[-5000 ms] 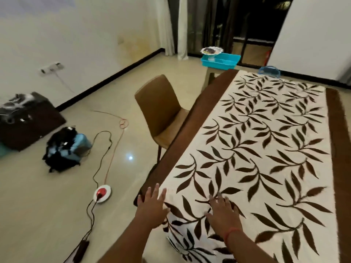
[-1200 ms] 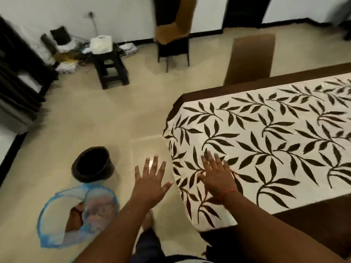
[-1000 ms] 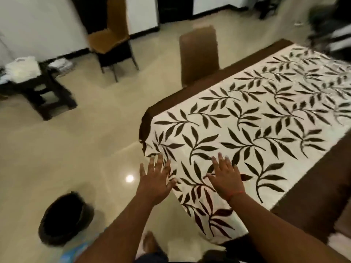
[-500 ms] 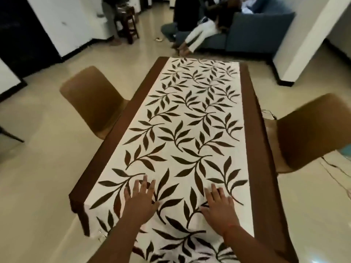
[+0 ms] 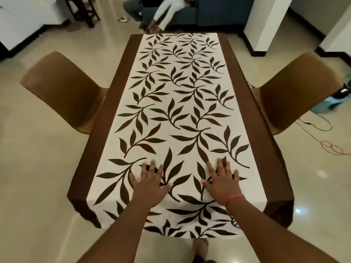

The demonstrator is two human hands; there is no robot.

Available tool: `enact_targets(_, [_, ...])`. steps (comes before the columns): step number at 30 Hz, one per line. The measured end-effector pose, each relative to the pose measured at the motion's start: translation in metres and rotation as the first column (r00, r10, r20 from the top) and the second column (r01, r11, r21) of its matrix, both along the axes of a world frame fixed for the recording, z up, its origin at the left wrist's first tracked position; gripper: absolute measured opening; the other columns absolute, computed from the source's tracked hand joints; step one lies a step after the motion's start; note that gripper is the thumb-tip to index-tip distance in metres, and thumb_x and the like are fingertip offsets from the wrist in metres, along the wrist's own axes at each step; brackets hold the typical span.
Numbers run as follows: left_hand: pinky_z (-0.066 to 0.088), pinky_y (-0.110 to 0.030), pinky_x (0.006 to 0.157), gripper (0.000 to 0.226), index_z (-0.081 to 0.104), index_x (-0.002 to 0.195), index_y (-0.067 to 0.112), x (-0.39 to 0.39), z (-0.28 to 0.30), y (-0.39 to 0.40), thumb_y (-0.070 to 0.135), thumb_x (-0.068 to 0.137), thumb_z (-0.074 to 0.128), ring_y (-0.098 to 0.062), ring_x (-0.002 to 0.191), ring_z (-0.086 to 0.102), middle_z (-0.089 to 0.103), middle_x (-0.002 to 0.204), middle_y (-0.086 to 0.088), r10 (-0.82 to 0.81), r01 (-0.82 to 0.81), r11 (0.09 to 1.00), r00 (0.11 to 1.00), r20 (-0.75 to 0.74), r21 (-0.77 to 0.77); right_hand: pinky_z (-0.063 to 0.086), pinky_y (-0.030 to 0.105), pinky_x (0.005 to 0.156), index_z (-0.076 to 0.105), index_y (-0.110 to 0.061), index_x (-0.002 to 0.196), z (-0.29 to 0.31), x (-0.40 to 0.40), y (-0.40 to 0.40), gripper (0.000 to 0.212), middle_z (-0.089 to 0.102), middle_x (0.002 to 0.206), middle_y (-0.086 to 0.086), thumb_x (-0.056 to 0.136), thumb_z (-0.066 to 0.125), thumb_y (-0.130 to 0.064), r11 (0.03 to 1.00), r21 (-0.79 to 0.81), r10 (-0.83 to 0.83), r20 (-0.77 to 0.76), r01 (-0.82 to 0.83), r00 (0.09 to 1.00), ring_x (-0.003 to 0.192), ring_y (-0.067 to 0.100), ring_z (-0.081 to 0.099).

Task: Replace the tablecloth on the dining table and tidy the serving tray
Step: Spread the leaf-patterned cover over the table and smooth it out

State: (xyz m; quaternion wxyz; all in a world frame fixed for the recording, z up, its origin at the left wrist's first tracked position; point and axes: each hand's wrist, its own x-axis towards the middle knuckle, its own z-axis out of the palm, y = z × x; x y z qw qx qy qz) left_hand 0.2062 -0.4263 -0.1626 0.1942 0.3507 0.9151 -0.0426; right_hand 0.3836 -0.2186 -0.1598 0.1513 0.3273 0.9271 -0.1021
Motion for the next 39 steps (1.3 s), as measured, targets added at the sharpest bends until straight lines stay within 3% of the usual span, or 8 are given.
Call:
enact_targets(6, [-0.004,-0.073,0.110,0.083,-0.015,0.153,0.040,0.001,-0.007,-0.009,0.081,0.085,0.007,-0.029,0.148,-0.025,-0.024,0.162,0.003,-0.037,0.038,0.999,0.997,-0.061,0.026,-0.003,0.061,0.119,-0.011,-0.039,0.155,-0.009,-0.001,0.000,0.075,-0.017,0.165,0.005,0.091,0.010,-0.072,0.999,0.036,0.000,0.003,0.000,1.000,0.151,0.032,-0.017])
enact_targets(29, [-0.005,-0.074,0.109,0.082,-0.024,0.150,0.037,0.027,-0.011,-0.036,0.077,0.083,-0.001,-0.030,0.145,-0.030,-0.030,0.160,0.000,-0.072,0.071,0.997,0.997,-0.039,-0.018,-0.004,0.061,0.119,-0.013,-0.041,0.154,-0.006,0.028,-0.030,0.070,-0.018,0.165,0.002,0.096,0.014,-0.068,1.000,0.003,-0.016,0.010,0.016,1.000,0.150,0.031,-0.020])
enact_targets(39, [0.001,-0.070,0.112,0.080,-0.008,0.155,0.037,0.043,0.019,-0.030,0.078,0.088,0.006,-0.033,0.149,-0.020,-0.020,0.163,0.001,-0.029,0.038,0.997,0.990,0.137,-0.064,0.008,0.062,0.119,-0.004,-0.040,0.156,0.023,0.028,-0.029,0.070,-0.008,0.167,0.005,0.097,0.024,-0.065,0.998,-0.058,-0.013,0.057,0.016,0.998,0.152,0.034,-0.005])
